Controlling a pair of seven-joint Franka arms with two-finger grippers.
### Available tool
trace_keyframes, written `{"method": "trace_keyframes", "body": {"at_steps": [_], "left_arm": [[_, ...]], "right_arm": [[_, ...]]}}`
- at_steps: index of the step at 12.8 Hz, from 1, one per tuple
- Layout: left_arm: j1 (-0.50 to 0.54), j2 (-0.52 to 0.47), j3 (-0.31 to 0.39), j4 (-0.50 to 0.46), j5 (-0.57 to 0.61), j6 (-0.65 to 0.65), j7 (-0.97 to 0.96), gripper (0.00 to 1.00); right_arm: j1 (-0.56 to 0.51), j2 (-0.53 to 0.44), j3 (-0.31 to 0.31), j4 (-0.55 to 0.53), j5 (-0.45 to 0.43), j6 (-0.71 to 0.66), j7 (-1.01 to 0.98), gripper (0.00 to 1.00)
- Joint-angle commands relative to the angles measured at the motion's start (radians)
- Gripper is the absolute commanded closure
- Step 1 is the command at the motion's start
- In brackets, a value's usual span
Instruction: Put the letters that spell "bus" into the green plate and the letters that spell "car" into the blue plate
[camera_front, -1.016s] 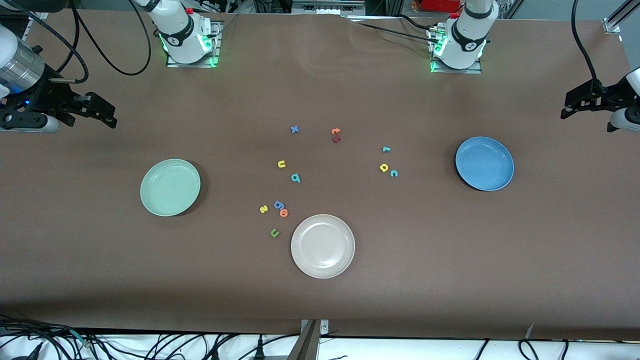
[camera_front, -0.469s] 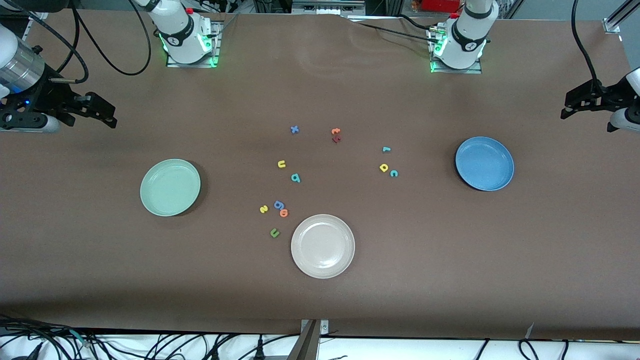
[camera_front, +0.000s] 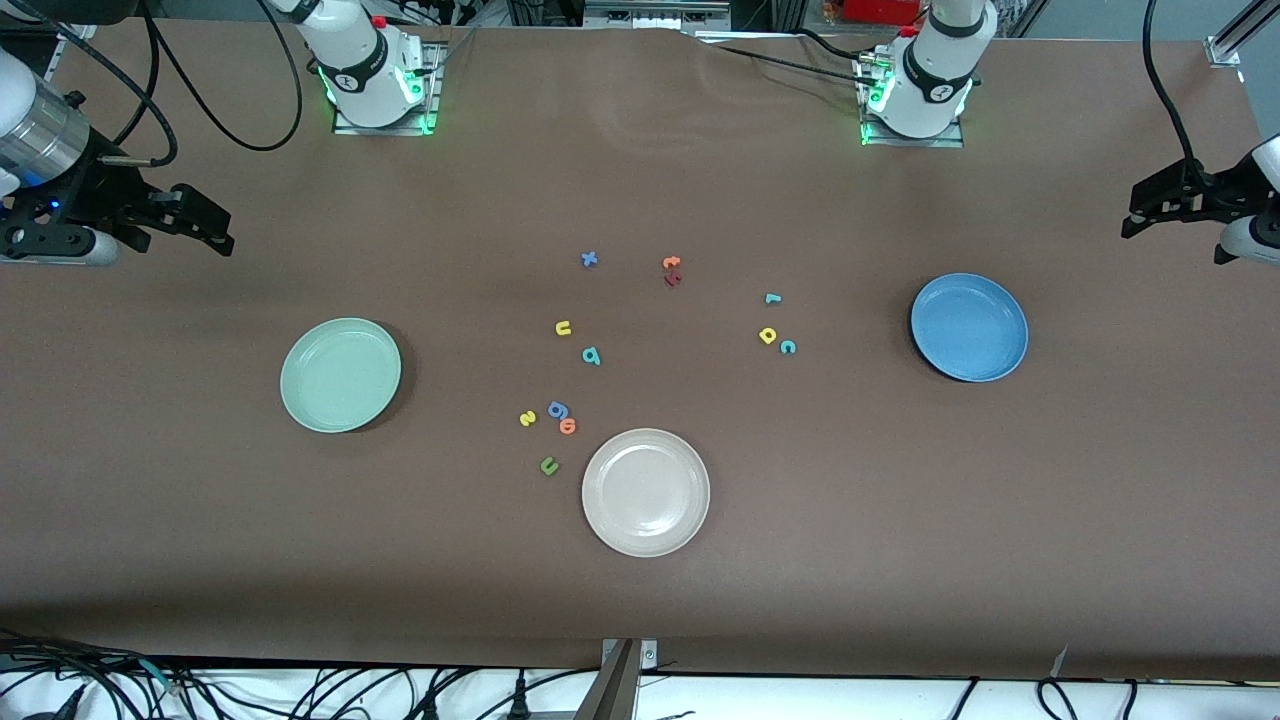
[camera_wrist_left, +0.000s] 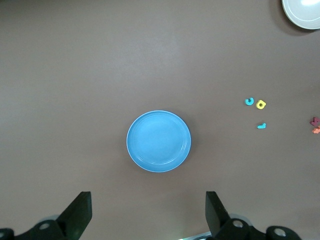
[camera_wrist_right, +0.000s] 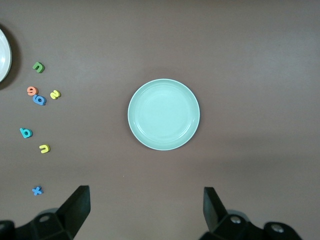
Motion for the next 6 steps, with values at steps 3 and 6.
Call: {"method": "trace_keyframes", "body": {"at_steps": [3,6], "left_arm": [[0.003,0.0,-0.007,0.017,-0.016,-0.016,-0.01,0.0],[0.003,0.0,-0.001,0.017,-0.016,-0.016,-0.01,0.0]], "right_arm": [[0.026,0.023,0.022,0.018,-0.006,-0.119,0.001,0.0],[0.098,0.068,0.023,0.015,-0.006,-0.175,0.005,0.0]]}}
